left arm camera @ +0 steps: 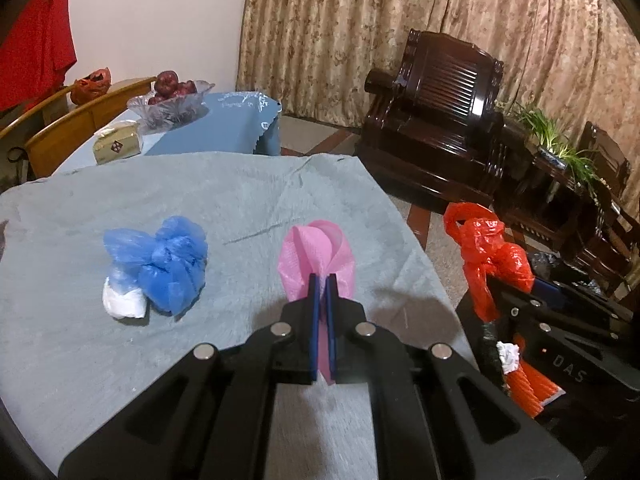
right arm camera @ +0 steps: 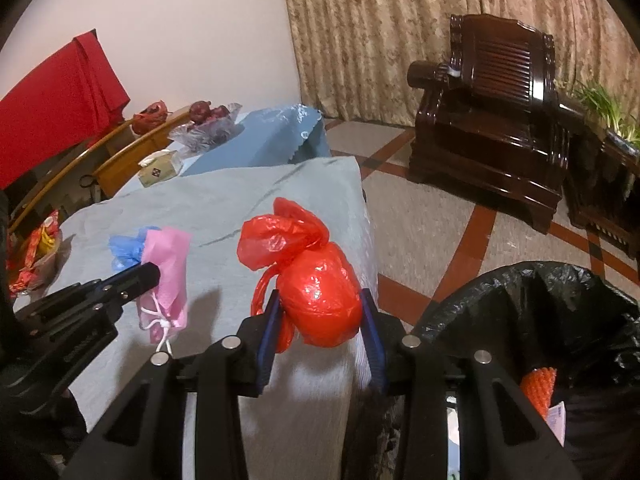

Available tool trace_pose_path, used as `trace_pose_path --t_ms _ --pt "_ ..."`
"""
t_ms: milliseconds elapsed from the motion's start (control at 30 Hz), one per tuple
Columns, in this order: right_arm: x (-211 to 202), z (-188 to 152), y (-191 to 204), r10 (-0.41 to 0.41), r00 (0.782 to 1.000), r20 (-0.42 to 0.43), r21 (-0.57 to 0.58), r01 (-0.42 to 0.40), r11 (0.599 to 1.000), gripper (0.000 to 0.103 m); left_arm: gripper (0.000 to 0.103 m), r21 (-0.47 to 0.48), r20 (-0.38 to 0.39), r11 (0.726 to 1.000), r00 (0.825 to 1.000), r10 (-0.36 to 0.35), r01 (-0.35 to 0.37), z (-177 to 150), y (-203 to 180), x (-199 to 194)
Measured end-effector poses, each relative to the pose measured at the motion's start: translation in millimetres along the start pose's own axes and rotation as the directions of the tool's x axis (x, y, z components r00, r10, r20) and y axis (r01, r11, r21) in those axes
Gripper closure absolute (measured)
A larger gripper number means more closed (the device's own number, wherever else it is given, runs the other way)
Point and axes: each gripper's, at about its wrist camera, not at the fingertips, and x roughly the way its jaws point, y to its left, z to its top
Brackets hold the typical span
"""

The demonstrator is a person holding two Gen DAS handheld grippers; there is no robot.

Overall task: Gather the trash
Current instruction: 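Carry the pink and red bags over the trash bin with both tools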

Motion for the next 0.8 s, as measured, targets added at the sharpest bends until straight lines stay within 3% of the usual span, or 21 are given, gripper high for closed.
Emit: trace_pose_path --t_ms 800 --pt "-118.8 2.8 -6.0 0.043 0.992 0.121 -0.049 -0.037 0.998 0.065 0.100 0.026 0.106 0.999 0.993 -0.042 0.040 -1.9 -49.5 -102.8"
